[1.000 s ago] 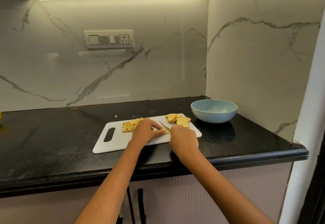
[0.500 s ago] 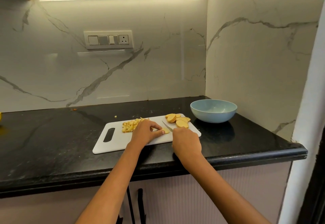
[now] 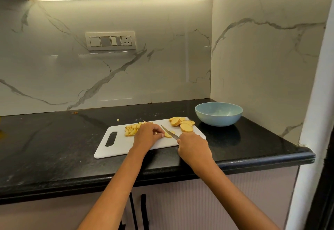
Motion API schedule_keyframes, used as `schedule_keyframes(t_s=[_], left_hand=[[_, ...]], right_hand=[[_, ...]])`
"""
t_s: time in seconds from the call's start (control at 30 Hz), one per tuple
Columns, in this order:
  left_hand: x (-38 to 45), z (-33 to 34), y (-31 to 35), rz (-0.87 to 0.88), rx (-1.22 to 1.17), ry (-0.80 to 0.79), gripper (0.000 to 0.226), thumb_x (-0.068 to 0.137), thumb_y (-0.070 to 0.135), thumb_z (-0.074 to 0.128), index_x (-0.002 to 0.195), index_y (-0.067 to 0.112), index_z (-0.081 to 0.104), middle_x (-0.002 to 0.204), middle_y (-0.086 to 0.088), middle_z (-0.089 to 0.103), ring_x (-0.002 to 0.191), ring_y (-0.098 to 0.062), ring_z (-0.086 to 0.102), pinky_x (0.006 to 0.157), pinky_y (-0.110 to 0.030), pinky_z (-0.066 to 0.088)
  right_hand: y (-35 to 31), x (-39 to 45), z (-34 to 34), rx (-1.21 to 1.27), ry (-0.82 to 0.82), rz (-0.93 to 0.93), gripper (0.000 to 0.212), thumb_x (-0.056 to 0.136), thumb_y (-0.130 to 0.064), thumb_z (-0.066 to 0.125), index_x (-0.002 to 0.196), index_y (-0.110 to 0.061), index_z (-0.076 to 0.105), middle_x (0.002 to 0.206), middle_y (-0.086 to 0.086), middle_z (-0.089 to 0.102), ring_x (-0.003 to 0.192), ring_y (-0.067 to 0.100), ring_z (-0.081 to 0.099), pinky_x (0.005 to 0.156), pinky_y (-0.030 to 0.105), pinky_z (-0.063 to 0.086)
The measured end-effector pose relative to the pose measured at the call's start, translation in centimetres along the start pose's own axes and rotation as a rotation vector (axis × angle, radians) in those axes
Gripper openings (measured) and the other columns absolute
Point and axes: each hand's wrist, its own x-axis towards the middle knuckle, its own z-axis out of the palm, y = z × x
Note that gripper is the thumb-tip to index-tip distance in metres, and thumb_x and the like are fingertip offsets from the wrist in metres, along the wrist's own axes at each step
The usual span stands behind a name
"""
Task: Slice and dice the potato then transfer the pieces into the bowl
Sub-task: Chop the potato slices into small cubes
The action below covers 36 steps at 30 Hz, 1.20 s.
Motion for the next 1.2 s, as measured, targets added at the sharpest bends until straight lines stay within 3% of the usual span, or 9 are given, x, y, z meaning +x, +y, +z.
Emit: schedule_keyframes(t_s=[0.3, 0.43, 0.6, 0.87, 1.07, 1.2], left_hand=[[0.0, 0.0, 0.2, 0.003, 0.003, -0.001, 0.009, 0.081, 0.020, 0.070, 0.089, 0.021, 0.075, 0.096, 0.002, 0.070, 0.084, -0.009, 0.054, 0.070, -0.022, 0.039], [0.2, -0.5, 0.6, 0.004, 0.094, -0.043, 0.010, 0.083, 0.025, 0.068, 0.091, 0.023, 0.074, 0.098, 0.001, 0.066, 0.081, -0.008, 0.051, 0.057, -0.016, 0.032], [-0.3, -0.8, 1.1, 0.016, 0.210, -0.009, 0.012, 0.085, 0.028, 0.066, 0.094, 0.025, 0.073, 0.104, 0.000, 0.064, 0.096, -0.016, 0.057, 0.070, -0.022, 0.035], [-0.5, -0.7, 1.0, 0.020, 0.176, 0.005, 0.012, 0.085, 0.027, 0.066, 0.093, 0.024, 0.073, 0.105, 0.001, 0.066, 0.097, -0.015, 0.057, 0.072, -0.022, 0.036], [-0.6, -0.5, 0.6, 0.008, 0.030, -0.017, 0.011, 0.085, 0.019, 0.067, 0.092, 0.019, 0.074, 0.101, 0.000, 0.069, 0.086, -0.010, 0.055, 0.073, -0.024, 0.041], [-0.5, -0.5, 0.4, -0.003, 0.029, 0.051, 0.012, 0.086, 0.015, 0.065, 0.094, 0.015, 0.074, 0.101, -0.001, 0.069, 0.084, -0.009, 0.055, 0.073, -0.022, 0.038]], right_hand=[[-0.4, -0.1, -0.1, -0.031, 0.006, -0.009, 0.023, 0.098, -0.020, 0.046, 0.116, -0.008, 0.057, 0.104, 0.008, 0.062, 0.091, 0.019, 0.062, 0.078, 0.028, 0.050], [-0.7, 0.4, -0.4, -0.070, -0.033, -0.025, 0.022, 0.098, -0.016, 0.046, 0.117, -0.009, 0.054, 0.110, 0.008, 0.061, 0.097, 0.020, 0.060, 0.078, 0.027, 0.045], [-1.0, 0.6, -0.8, -0.069, -0.061, -0.031, 0.022, 0.097, -0.014, 0.045, 0.117, -0.009, 0.054, 0.113, 0.009, 0.060, 0.101, 0.023, 0.059, 0.075, 0.028, 0.042], [-0.8, -0.9, -0.2, -0.179, 0.012, -0.085, 0.025, 0.098, -0.013, 0.044, 0.121, -0.009, 0.052, 0.113, 0.009, 0.058, 0.099, 0.021, 0.060, 0.078, 0.028, 0.046], [0.1, 0.3, 0.2, -0.013, 0.003, 0.025, 0.020, 0.097, -0.018, 0.045, 0.112, -0.011, 0.056, 0.105, 0.007, 0.061, 0.092, 0.019, 0.060, 0.072, 0.027, 0.043], [0.7, 0.4, 0.1, 0.097, -0.016, 0.066, 0.022, 0.098, -0.026, 0.043, 0.105, -0.012, 0.058, 0.097, 0.004, 0.062, 0.085, 0.017, 0.057, 0.068, 0.027, 0.039]])
